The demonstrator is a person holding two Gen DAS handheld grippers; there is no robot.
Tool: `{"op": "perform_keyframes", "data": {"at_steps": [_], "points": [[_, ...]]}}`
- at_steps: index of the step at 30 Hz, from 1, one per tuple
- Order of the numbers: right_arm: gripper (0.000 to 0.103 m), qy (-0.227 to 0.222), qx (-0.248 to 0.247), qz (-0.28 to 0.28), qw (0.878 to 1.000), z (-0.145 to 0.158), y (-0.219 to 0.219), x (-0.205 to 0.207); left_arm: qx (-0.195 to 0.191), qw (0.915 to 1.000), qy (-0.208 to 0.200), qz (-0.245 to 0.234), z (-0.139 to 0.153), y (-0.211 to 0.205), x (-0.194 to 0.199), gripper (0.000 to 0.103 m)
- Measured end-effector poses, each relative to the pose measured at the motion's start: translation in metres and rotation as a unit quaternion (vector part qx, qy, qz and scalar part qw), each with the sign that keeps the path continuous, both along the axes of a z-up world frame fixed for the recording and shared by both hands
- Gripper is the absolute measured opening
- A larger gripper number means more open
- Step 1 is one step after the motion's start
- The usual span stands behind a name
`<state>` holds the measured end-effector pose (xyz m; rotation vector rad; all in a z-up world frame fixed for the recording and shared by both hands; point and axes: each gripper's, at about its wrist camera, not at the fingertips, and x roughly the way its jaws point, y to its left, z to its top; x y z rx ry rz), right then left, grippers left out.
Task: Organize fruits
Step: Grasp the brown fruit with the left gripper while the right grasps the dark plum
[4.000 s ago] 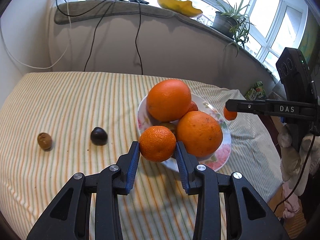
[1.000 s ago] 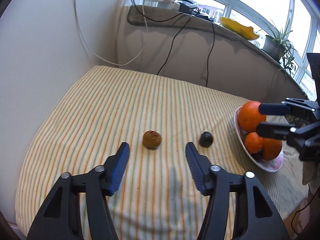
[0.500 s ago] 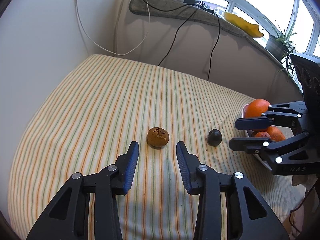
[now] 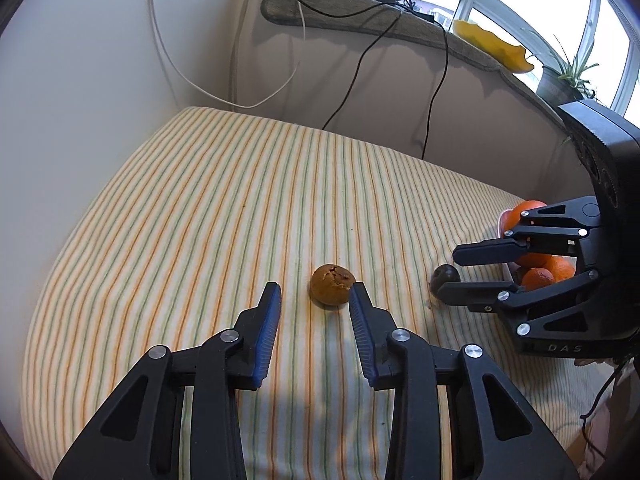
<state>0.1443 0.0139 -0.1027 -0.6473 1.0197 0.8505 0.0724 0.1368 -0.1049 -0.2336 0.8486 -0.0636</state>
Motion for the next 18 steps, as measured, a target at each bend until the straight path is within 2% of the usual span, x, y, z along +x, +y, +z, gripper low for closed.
{"op": "perform_keyframes", "data": {"at_steps": [12, 14, 18], "points": [[0.035, 0.012, -0.019, 0.001, 1.000, -0.014, 0.007, 0.009, -0.009, 0.9997, 0.019, -0.011, -0.011, -0.005, 0.018, 0.034], [0.030, 0.015, -0.022, 0.000, 1.000, -0.016, 0.008, 0.010, -0.010, 0.9997, 0.019, -0.012, -0.010, -0.005, 0.019, 0.034], [0.026, 0.021, -0.019, -0.003, 1.000, -0.017, 0.009, 0.013, -0.007, 0.9996, 0.020, -0.017, -0.010, -0.006, 0.020, 0.031]]}}
